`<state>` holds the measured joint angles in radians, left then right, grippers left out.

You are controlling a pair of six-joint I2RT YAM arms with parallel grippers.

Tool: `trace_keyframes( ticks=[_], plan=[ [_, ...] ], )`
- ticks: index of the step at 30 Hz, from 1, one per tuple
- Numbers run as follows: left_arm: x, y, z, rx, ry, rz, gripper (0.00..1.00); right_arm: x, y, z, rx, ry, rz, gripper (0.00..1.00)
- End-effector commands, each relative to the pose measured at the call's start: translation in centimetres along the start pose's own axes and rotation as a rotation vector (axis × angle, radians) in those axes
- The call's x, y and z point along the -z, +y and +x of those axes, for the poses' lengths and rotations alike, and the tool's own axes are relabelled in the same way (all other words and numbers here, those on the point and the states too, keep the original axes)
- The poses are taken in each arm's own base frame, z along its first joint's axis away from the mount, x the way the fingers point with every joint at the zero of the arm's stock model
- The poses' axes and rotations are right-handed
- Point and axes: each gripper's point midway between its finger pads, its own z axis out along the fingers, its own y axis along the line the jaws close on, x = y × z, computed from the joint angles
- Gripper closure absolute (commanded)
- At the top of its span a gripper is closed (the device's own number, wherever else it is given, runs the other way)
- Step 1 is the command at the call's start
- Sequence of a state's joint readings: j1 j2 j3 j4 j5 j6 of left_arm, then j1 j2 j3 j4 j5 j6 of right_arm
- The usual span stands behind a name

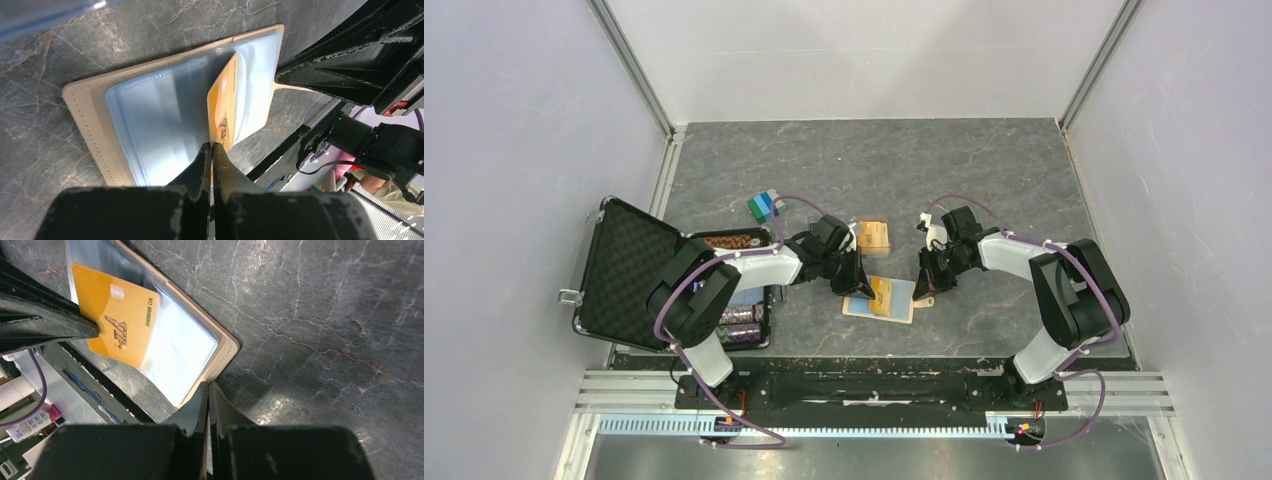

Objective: Put the credit cards into the card holder
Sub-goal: Insert the credit card into the card holder.

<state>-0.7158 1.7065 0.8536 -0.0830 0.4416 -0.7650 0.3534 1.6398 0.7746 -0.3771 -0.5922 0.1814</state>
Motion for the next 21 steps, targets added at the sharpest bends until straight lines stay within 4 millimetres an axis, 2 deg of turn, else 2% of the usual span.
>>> trace_keyframes(
  ticks=[1,11,21],
  plan=[
    [-0.5,1.5,0.3,0.051,-0.015,-0.08,0.98,-1.1,-0.8,1.6,0.019,0.053,0.032,1.0],
    [1.0,2.7,1.1,0.136,-0.056,-0.161,0.98,-1.1,-0.7,1.7,0.021,0.056,0.031,1.0],
    [0.1,1.2,2.2,0.099,-0.014,-0.149,0.98,-1.4,-0.6,1.7,0.023,0.061,0.031,1.0]
  ],
)
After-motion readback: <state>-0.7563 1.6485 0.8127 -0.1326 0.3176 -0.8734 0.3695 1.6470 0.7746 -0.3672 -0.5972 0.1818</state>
